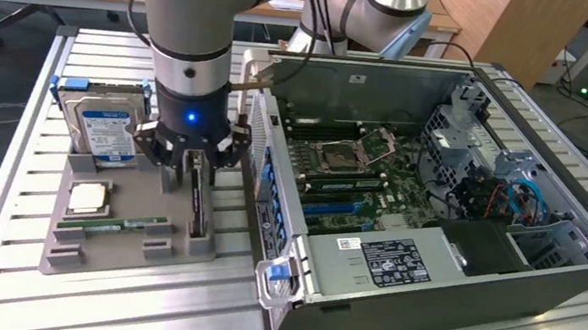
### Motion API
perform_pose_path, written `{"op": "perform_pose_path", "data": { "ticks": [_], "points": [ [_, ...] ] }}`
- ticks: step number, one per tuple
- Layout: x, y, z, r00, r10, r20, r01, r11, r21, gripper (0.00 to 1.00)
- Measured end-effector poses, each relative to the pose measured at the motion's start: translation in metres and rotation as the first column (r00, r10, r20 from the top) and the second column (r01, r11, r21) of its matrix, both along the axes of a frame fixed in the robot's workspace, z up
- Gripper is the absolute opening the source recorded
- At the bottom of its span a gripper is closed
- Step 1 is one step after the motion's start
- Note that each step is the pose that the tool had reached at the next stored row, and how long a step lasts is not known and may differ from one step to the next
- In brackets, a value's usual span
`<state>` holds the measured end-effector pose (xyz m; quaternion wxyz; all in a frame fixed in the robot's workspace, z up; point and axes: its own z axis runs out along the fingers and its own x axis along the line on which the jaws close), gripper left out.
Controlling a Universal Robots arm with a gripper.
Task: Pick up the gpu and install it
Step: 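Pick up the gpu and move the gpu toward the slot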
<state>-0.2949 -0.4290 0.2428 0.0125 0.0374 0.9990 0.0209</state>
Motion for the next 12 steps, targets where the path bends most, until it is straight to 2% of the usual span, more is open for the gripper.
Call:
{"op": "perform_pose_path", "data": {
  "ticks": [12],
  "points": [
    [-0.0028, -0.0001, -0.0092, 1.0, 0.0, 0.0007, 0.0, 1.0, -0.0001, 0.49]
  ]
}}
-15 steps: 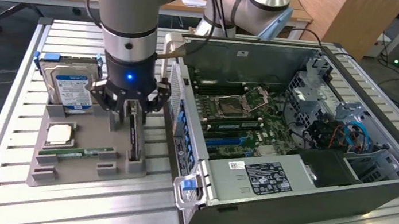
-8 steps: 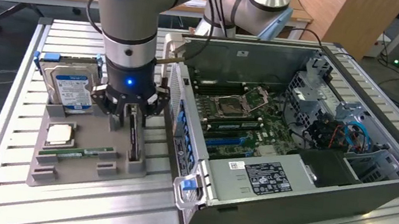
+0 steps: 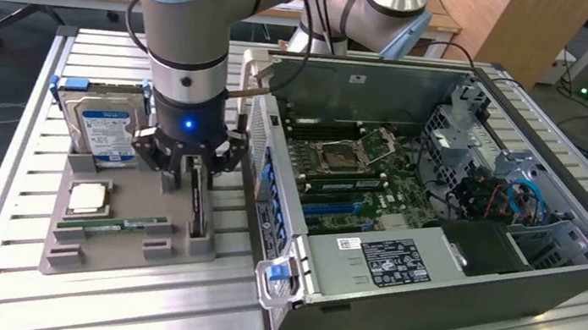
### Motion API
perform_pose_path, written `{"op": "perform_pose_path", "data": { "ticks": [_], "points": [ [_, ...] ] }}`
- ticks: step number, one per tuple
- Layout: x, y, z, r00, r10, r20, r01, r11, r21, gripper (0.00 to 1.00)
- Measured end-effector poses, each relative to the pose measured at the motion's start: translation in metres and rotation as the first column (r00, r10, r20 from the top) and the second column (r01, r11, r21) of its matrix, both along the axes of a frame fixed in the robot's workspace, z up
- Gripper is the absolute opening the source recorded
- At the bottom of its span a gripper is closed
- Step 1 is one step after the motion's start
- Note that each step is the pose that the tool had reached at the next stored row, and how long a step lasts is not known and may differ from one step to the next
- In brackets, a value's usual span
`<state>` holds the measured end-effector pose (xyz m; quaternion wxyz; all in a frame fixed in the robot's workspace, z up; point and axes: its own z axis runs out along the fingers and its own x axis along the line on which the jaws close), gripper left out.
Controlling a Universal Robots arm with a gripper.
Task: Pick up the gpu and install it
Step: 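Pick up the gpu and move the gpu toward the slot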
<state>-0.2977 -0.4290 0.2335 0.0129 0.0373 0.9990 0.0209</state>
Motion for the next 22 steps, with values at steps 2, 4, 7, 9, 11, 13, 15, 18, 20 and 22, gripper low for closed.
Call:
{"op": "perform_pose_path", "data": {
  "ticks": [2, 4, 7, 9, 11, 13, 15, 18, 20, 22],
  "points": [
    [0.0, -0.0001, -0.0008, 1.0, 0.0, 0.0, 0.0, 1.0, -0.0001, 0.49],
    [0.0006, -0.0004, -0.0013, 1.0, 0.0, 0.0, 0.0, 1.0, -0.0006, 0.49],
    [0.0029, -0.0007, -0.0017, 1.0, 0.0, 0.0001, 0.0, 1.0, -0.0006, 0.49],
    [0.003, -0.0008, -0.0018, 1.0, 0.0, 0.0001, 0.0, 1.0, -0.0007, 0.49],
    [0.0032, -0.0019, -0.002, 1.0, 0.0, 0.0, 0.0, 1.0, -0.0008, 0.49],
    [0.0032, -0.0038, -0.0022, 1.0, 0.0, 0.0001, 0.0, 1.0, -0.0007, 0.49],
    [0.0031, -0.0047, -0.0022, 1.0, 0.0, 0.0, 0.0, 1.0, -0.0008, 0.49],
    [0.0031, -0.0049, -0.0028, 1.0, 0.0, 0.0003, 0.0, 1.0, -0.0005, 0.49],
    [0.0032, -0.0049, -0.0046, 1.0, 0.0, 0.0001, 0.0, 1.0, -0.0007, 0.49],
    [0.0031, -0.0049, -0.0046, 1.0, 0.0, 0.0, 0.0, 1.0, -0.0008, 0.49]
  ]
}}
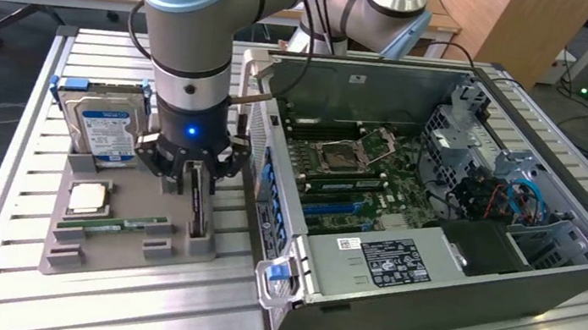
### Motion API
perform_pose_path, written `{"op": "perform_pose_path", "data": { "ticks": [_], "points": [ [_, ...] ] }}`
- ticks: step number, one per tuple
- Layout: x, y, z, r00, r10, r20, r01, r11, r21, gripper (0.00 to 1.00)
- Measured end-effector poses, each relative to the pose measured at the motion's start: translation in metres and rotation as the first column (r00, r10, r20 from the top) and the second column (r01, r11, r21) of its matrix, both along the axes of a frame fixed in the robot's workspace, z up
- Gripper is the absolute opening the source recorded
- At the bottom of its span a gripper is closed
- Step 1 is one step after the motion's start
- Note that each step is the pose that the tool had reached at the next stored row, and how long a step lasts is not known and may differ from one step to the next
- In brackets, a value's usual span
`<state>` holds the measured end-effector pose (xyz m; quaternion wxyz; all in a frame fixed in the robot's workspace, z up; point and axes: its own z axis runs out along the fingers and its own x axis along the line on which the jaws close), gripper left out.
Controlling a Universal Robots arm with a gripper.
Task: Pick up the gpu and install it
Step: 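Pick up the gpu and move the gpu toward the slot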
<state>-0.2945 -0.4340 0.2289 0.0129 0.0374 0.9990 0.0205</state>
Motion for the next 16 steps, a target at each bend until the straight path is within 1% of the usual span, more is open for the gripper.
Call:
{"op": "perform_pose_path", "data": {
  "ticks": [7, 9, 10, 16],
  "points": [
    [0.0, 0.0, -0.0001, 1.0, 0.0, 0.0001, 0.0, 1.0, 0.0001, 0.49],
    [0.0, 0.0, -0.0001, 1.0, 0.0, 0.0001, 0.0, 1.0, 0.0001, 0.47],
    [0.0, 0.0, -0.0001, 1.0, 0.0, 0.0001, 0.0, 1.0, 0.0001, 0.4],
    [0.0001, 0.0001, -0.0001, 1.0, 0.0, 0.0002, 0.0, 1.0, 0.0001, 0.4]
  ]
}}
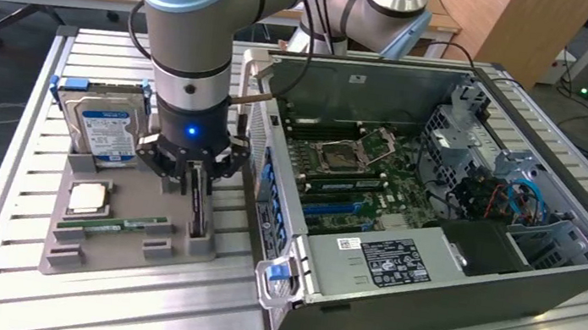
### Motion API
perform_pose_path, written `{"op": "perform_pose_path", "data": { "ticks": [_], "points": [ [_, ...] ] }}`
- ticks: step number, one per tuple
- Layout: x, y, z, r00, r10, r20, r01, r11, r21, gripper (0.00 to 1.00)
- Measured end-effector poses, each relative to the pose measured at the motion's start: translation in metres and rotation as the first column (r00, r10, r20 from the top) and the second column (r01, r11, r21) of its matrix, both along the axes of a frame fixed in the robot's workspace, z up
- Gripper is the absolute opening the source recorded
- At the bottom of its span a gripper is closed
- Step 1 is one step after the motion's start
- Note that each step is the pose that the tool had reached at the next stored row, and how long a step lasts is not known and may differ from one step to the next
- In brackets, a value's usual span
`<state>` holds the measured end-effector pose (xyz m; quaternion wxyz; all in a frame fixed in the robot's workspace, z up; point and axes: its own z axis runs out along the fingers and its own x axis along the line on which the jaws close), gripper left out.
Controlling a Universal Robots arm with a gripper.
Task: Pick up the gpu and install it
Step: 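Pick up the gpu and move the gpu toward the slot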
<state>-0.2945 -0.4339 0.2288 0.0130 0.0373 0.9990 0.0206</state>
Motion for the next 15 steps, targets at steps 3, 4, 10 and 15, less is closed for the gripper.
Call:
{"op": "perform_pose_path", "data": {
  "ticks": [3, 4, 10, 15],
  "points": [
    [0.0, 0.0012, 0.0, 1.0, 0.0, 0.0001, 0.0, 1.0, 0.0001, 0.4],
    [0.0, 0.0014, 0.0, 1.0, 0.0, 0.0, 0.0, 1.0, 0.0, 0.4],
    [0.0, 0.0014, 0.0001, 1.0, 0.0, -0.0001, 0.0, 1.0, 0.0, 0.4],
    [0.0, 0.0014, 0.0, 1.0, 0.0, -0.0001, 0.0, 1.0, 0.0, 0.39]
  ]
}}
